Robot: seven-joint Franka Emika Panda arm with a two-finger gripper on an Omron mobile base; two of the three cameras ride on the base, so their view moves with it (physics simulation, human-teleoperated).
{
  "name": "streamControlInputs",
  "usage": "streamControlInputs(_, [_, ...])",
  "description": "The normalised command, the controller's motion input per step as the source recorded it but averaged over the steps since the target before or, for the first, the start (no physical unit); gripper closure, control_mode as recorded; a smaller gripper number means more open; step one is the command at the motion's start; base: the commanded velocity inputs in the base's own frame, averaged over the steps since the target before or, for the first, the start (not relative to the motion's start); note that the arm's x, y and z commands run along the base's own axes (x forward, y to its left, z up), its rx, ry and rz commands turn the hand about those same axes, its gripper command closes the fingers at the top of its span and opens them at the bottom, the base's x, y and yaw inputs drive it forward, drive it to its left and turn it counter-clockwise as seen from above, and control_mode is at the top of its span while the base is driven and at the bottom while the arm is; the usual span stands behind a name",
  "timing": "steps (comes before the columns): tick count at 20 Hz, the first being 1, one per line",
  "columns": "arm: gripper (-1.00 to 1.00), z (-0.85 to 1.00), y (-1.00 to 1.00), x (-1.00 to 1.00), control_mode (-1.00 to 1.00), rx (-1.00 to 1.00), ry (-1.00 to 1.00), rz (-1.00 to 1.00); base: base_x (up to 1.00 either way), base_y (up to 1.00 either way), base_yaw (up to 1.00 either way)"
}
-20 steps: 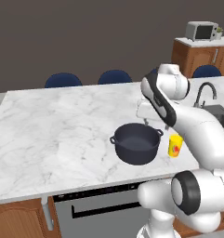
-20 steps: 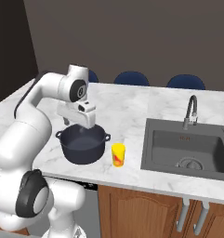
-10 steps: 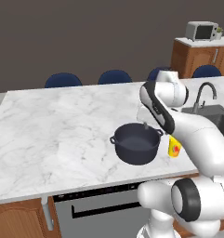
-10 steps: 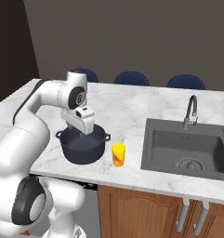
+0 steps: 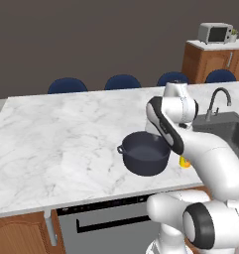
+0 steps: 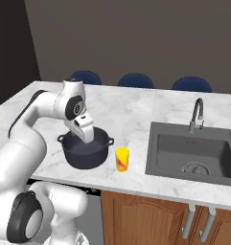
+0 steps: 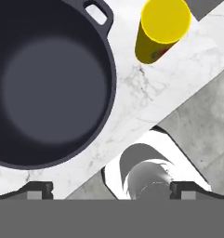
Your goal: Pick the cup and pot and place them in the sink. Then turn on the water.
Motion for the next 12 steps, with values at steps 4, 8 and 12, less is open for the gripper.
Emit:
streamControlInputs(4, [-1.00,-0.06,0.00,0.00,-1.00,0.00,-0.05,0.00,0.00,0.00,0.00])
streamControlInputs(8, [-1.00,-0.06,0.00,0.04,-1.00,0.00,-0.02,0.00,0.00,0.00,0.00])
streamControlInputs(12, [-1.00,-0.09,0.00,0.14,-1.00,0.00,-0.02,0.00,0.00,0.00,0.00])
